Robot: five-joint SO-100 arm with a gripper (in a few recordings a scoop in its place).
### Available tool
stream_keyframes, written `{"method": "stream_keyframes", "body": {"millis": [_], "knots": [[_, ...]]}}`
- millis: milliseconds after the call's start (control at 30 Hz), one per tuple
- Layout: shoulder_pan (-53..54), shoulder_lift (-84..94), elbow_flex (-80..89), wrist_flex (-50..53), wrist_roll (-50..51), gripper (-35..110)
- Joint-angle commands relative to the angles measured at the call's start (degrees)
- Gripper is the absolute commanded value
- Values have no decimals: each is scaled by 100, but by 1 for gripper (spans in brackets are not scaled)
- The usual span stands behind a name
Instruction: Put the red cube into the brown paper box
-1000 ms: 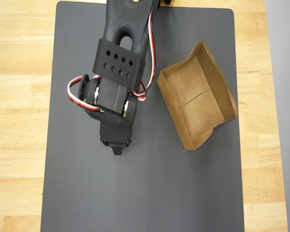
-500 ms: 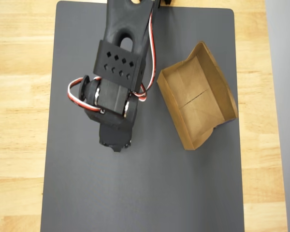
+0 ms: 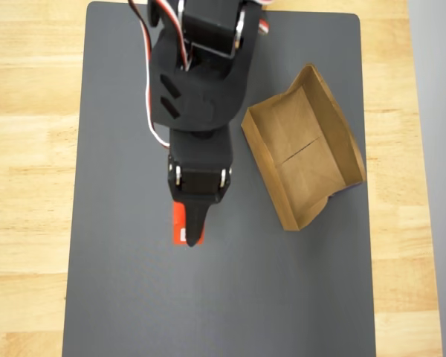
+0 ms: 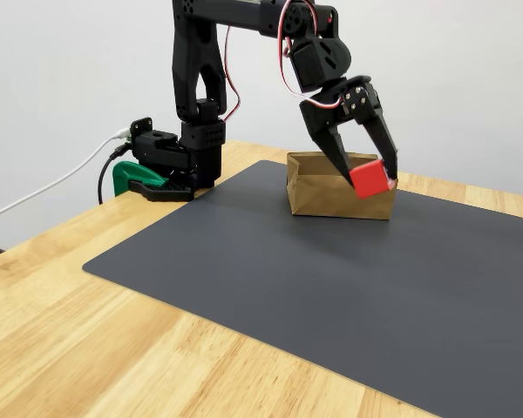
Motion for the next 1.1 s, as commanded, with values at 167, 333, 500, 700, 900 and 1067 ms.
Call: {"method": "stream_keyframes", "body": {"millis": [167,333,500,700,900,1067], "knots": [[-1020,2698,1582,-220,202,0],[-1679,3542,2136,-132,202,0],[-2180,3937,2777,-105,18,0],[-2505,3560,3226,-334,-308,0],[-2663,2953,3234,-369,-782,0],[-2751,2821,3278,-413,-967,17]]}}
